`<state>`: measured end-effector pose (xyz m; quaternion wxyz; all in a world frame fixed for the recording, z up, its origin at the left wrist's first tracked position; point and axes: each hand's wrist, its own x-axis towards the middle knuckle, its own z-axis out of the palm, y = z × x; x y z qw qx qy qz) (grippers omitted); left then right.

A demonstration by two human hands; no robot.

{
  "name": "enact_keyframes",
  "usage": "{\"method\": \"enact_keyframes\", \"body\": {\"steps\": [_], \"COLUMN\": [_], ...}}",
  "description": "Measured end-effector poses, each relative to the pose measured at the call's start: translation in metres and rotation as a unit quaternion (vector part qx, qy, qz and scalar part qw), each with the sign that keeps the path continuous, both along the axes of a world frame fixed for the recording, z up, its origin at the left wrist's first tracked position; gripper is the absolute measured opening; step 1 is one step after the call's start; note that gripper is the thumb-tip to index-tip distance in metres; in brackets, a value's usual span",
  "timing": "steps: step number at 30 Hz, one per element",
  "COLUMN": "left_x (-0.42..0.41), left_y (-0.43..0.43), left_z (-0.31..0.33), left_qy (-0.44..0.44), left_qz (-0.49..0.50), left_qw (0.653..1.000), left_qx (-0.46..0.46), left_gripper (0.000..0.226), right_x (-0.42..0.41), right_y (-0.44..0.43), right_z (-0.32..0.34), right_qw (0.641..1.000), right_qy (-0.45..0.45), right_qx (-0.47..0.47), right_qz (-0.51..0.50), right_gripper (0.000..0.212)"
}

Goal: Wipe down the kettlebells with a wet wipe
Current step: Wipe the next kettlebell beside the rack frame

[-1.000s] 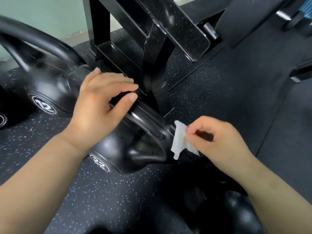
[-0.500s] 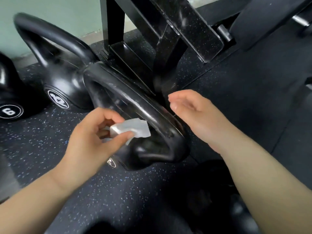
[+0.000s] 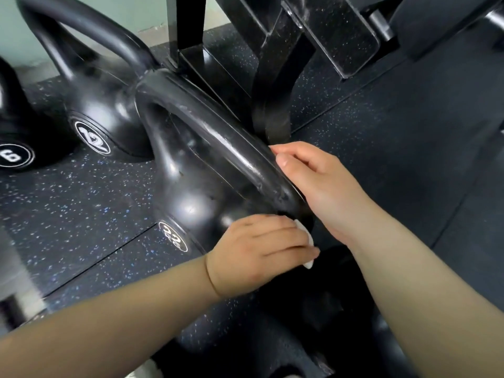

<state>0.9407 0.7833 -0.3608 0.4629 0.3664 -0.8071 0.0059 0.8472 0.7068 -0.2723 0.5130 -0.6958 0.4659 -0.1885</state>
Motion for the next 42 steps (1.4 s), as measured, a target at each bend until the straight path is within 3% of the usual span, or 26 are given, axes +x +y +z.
{"method": "enact_keyframes", "body": {"steps": [3, 6, 10, 13, 18, 21, 24, 28, 32, 36, 42], "left_x": [0.008, 0.014, 0.025, 0.03, 0.01, 0.006, 0.011, 0.04, 0.069, 0.082, 0.105], "left_y": [0.001, 0.003, -0.008, -0.032, -0.027, -0.013, -0.005, 0.01, 0.022, 0.024, 0.018], "left_z": [-0.017, -0.02, 0.014, 0.032, 0.024, 0.014, -0.005, -0.046, -0.051, -0.032, -0.025], "left_qy": [-0.093, -0.115, -0.004, 0.063, -0.017, -0.063, -0.109, -0.208, -0.171, -0.051, 0.021], "left_qz": [0.003, 0.012, 0.058, 0.125, 0.069, 0.029, -0.001, -0.007, 0.077, 0.167, 0.289], "left_qw": [0.995, 0.992, 0.998, 0.989, 0.995, 0.996, 0.992, 0.978, 0.979, 0.98, 0.952], "left_qx": [-0.037, -0.046, -0.035, -0.054, -0.066, -0.063, -0.061, 0.026, 0.082, 0.093, 0.101], "left_gripper": [0.015, 0.015, 0.014, 0.012, 0.014, 0.025, 0.022, 0.024, 0.021, 0.019, 0.022], "right_x": [0.0, -0.003, -0.007, -0.008, -0.013, -0.013, -0.011, -0.013, -0.014, -0.011, 0.033], "right_y": [0.001, -0.002, -0.014, -0.016, -0.016, -0.017, -0.016, -0.015, -0.015, -0.016, -0.025], "right_z": [0.0, 0.0, 0.003, 0.006, 0.002, 0.002, 0.0, -0.003, -0.003, 0.001, 0.013], "right_qw": [1.0, 0.999, 0.966, 0.946, 0.954, 0.958, 0.96, 0.969, 0.971, 0.975, 0.995], "right_qy": [-0.001, -0.024, -0.109, -0.146, -0.115, -0.115, -0.117, -0.098, -0.088, -0.054, 0.049], "right_qx": [-0.007, 0.033, 0.234, 0.289, 0.274, 0.263, 0.252, 0.225, 0.221, 0.213, 0.045], "right_qz": [-0.007, -0.009, -0.003, 0.0, -0.045, -0.024, -0.015, -0.018, -0.004, 0.018, 0.07], "right_gripper": [0.017, 0.023, 0.05, 0.065, 0.057, 0.056, 0.058, 0.057, 0.058, 0.054, 0.037]}}
